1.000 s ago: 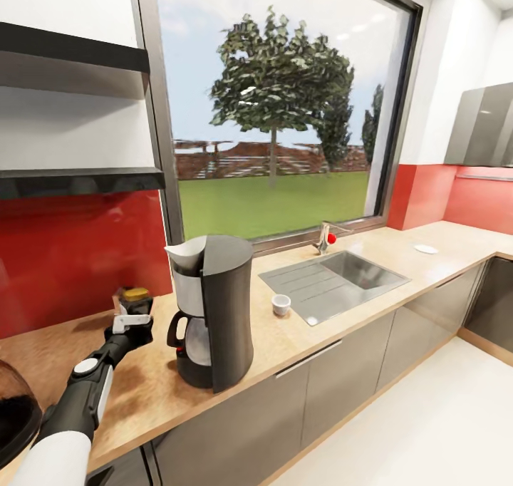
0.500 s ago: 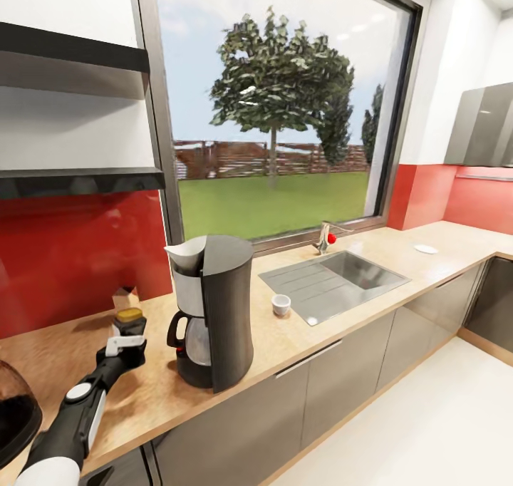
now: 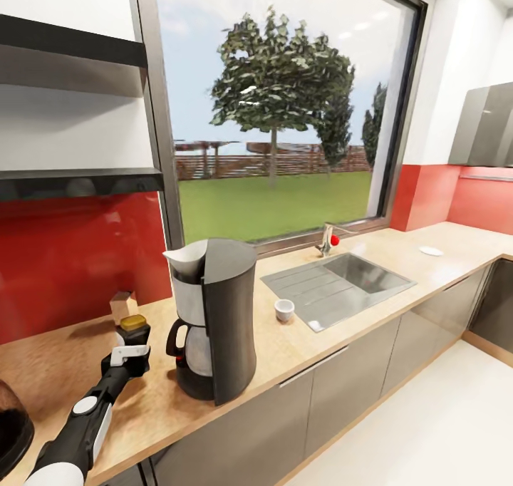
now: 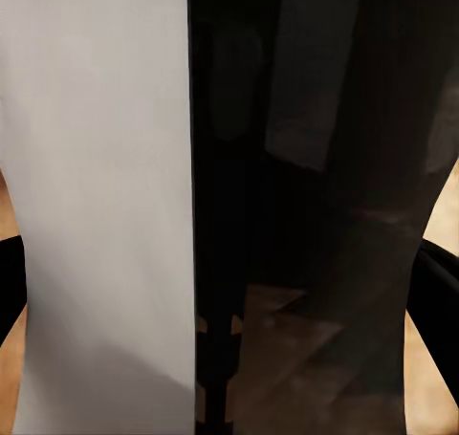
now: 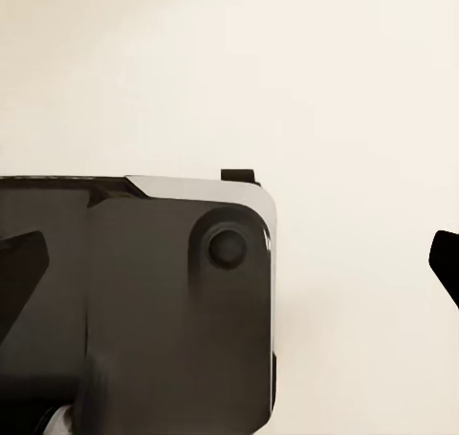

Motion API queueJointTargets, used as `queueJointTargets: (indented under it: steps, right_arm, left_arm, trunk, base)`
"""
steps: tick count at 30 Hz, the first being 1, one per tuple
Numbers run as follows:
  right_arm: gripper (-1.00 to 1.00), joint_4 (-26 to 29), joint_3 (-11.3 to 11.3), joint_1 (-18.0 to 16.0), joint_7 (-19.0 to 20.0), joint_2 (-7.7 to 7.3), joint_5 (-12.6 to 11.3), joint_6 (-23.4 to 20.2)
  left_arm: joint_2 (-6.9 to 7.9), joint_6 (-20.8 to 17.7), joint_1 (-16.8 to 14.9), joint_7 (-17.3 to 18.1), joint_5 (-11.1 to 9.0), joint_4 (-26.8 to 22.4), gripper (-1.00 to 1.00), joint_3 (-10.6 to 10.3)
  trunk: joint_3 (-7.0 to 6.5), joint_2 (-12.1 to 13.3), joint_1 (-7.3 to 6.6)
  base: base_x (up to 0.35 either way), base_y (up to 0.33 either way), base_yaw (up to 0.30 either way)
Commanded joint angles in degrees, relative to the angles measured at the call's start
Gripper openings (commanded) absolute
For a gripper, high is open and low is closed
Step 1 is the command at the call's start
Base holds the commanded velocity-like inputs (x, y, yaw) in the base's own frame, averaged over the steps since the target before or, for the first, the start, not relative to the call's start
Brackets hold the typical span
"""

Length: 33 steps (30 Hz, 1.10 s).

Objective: Set up a coffee station on the kitchen countertop: keep the coffee maker on the countertop, move the bottle of coffee from the kitchen shelf to the counter next to the coffee maker, place a paper coffee filter on top of the coffee maker, put the saucer next to the coffee maker with the coffee cup on the saucer, and place the electric kettle next to the coffee maker.

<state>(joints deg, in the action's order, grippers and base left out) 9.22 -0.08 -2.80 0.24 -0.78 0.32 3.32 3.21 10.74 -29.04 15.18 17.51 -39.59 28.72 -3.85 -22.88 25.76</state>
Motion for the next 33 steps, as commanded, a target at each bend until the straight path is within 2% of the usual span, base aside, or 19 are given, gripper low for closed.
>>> queueJointTargets:
  steps: [1,11,18,24,33]
  right_arm:
    - [1.0,-0.1,0.0,0.0,0.0,-0.01,0.0,0.2]
    - [1.0,-0.1,0.0,0.0,0.0,-0.01,0.0,0.2]
    - [1.0,-0.1,0.0,0.0,0.0,-0.01,0.0,0.2]
    - [1.0,-0.1,0.0,0.0,0.0,-0.01,0.0,0.3]
    - [1.0,-0.1,0.0,0.0,0.0,-0.01,0.0,0.3]
  left_arm:
    - [-0.05,0.3,-0.1,0.4,0.6,0.0,-1.0,0.4]
    - [-0.05,0.3,-0.1,0.4,0.6,0.0,-1.0,0.4]
    - [-0.05,0.3,-0.1,0.4,0.6,0.0,-1.0,0.4]
    - [-0.05,0.3,-0.1,0.4,0.6,0.0,-1.0,0.4]
    - [-0.05,0.4,-0.1,0.4,0.6,0.0,-1.0,0.4]
  trunk:
    - [0.02,0.0,0.02]
    - [0.02,0.0,0.02]
    - [0.02,0.0,0.02]
    - [0.02,0.0,0.02]
    - [0.02,0.0,0.02]
  base:
    - [0.012,0.001,0.0]
    - [0.233,0.0,0.0]
    - [0.066,0.0,0.0]
    - [0.24,0.0,0.0]
    - [0.026,0.0,0.0]
